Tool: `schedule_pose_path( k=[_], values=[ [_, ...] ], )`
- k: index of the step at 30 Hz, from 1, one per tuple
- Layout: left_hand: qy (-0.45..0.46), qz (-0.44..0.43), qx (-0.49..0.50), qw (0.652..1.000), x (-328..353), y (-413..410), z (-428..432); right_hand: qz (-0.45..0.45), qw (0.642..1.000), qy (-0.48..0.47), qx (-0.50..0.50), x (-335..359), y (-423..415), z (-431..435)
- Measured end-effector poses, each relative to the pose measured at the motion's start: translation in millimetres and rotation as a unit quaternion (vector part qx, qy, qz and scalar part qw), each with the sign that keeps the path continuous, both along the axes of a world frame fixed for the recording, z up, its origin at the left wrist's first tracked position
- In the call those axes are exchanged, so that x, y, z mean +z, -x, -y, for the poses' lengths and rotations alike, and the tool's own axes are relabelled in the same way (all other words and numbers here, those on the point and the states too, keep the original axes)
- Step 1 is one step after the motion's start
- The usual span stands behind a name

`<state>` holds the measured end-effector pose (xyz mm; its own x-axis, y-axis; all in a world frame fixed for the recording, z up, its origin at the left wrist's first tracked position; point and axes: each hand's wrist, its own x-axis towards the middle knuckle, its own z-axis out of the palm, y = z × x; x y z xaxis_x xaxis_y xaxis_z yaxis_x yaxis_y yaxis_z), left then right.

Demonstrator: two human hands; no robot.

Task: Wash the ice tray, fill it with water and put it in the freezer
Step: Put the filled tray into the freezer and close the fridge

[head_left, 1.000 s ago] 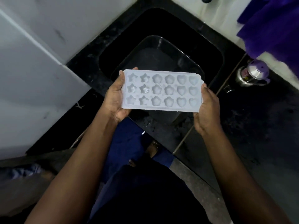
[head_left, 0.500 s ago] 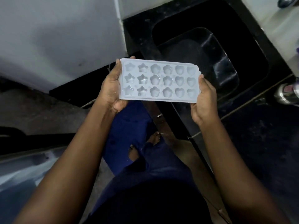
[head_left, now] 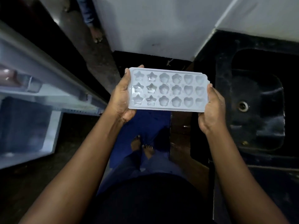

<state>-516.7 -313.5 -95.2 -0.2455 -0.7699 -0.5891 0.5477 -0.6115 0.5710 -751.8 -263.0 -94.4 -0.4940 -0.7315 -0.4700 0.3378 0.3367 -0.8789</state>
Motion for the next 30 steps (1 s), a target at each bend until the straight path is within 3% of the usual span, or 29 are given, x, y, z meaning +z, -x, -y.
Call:
schedule_pose_path(
  k=[6,15,30],
  values=[
    [-0.008,0.008,0.142,0.99,-2,-47,-49,0.013,0.99,0.005,0.144,-3,-42,19],
    [-0.01,-0.008,0.336,0.942,-8,-106,-140,0.014,0.944,0.015,0.329,-3,-124,17],
    [-0.022,0.012,0.541,0.841,-27,-224,-282,0.013,0.829,-0.008,0.56,-31,-317,-33]
  ],
)
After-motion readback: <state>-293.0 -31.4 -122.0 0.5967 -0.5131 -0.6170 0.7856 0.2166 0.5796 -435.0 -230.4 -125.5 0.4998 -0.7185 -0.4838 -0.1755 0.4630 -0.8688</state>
